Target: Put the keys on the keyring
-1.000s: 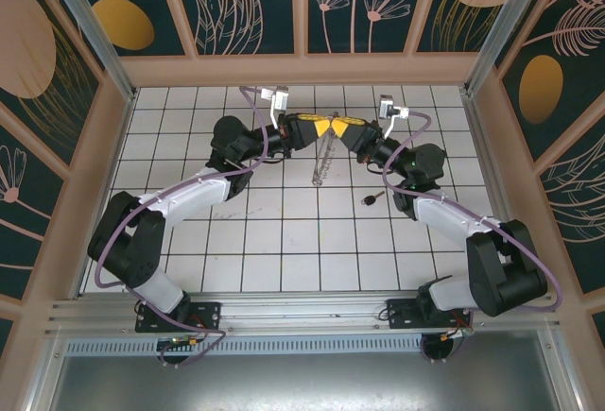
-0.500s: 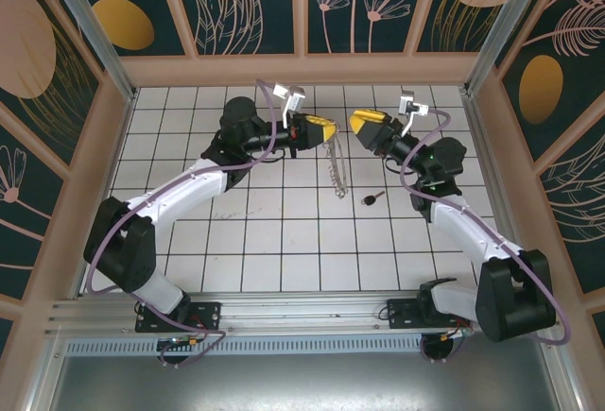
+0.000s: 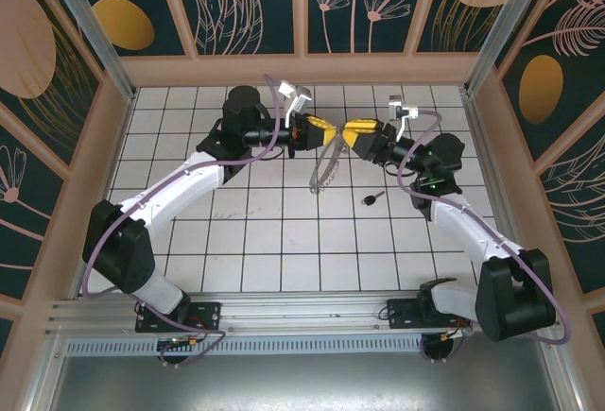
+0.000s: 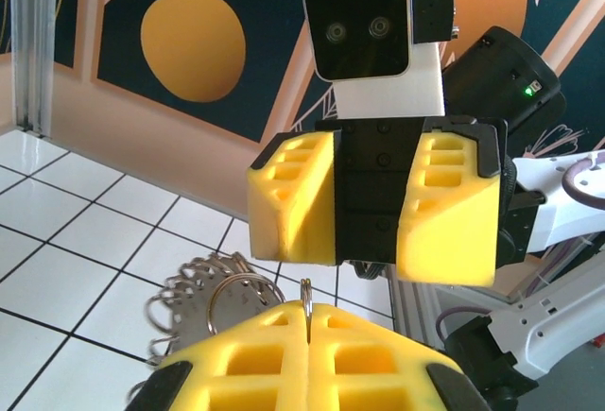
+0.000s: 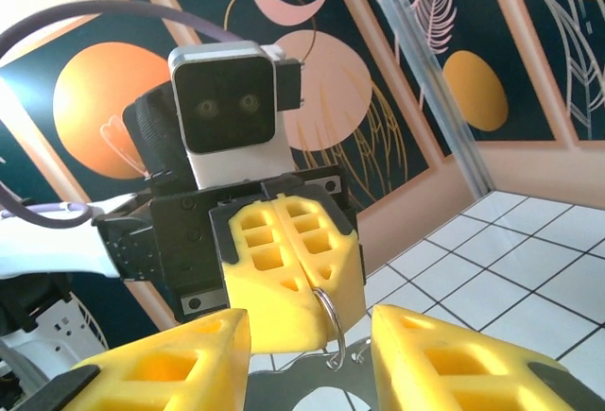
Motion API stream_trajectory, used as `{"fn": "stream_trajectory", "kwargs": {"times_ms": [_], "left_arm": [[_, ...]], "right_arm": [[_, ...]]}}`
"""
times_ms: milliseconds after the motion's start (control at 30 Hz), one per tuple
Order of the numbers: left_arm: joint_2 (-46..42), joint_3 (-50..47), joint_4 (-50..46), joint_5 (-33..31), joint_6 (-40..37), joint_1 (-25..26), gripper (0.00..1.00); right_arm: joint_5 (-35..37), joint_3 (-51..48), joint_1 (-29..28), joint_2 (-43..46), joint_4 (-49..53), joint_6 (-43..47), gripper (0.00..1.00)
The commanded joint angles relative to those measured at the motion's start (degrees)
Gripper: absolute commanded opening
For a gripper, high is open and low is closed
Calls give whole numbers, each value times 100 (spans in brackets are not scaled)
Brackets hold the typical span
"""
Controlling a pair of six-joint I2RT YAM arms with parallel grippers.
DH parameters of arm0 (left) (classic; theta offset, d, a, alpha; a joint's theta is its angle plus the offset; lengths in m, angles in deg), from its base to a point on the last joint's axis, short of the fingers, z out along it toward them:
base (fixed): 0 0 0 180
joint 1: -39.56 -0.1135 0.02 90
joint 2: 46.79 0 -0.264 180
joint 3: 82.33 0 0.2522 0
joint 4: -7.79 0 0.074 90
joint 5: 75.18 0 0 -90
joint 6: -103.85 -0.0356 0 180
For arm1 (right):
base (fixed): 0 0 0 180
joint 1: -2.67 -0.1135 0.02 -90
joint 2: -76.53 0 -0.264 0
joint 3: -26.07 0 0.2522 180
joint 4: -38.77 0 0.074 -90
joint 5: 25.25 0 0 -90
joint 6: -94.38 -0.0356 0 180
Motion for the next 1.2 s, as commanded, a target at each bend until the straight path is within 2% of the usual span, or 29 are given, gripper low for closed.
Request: {"fn": "stream_trajectory", "kwargs": {"times_ms": [0,400,600,733,867,900,967,1067,1167], "left_arm": [[-83,251,-48,187,-177,25,0],[-44,289,-12,321,-139,19,0],[1,304,-12,401,-111,24,0],[44,319,-7,461,-91,20,0],[62,310,82,408,11,23,0],[46,276,200,359,115,18,3],[-16,166,452,174,321,18,21],[-208,-110,1016,-270,700,15,39],[-442,-367,1468,-831,1059,-6,46]], "right_arm": [[-154,166,-86,-105,-153,147,38],[-107,193,-213,-317,-371,41,29],[-129,257,-261,-352,-393,33,17],[-138,289,-282,-378,-424,44,2],[-64,279,-281,-379,-481,50,0],[-2,260,-282,-371,-503,50,0],[134,215,-282,-345,-590,25,0],[245,137,-260,-302,-853,-95,0],[364,56,-257,-235,-1170,-234,0]]}}
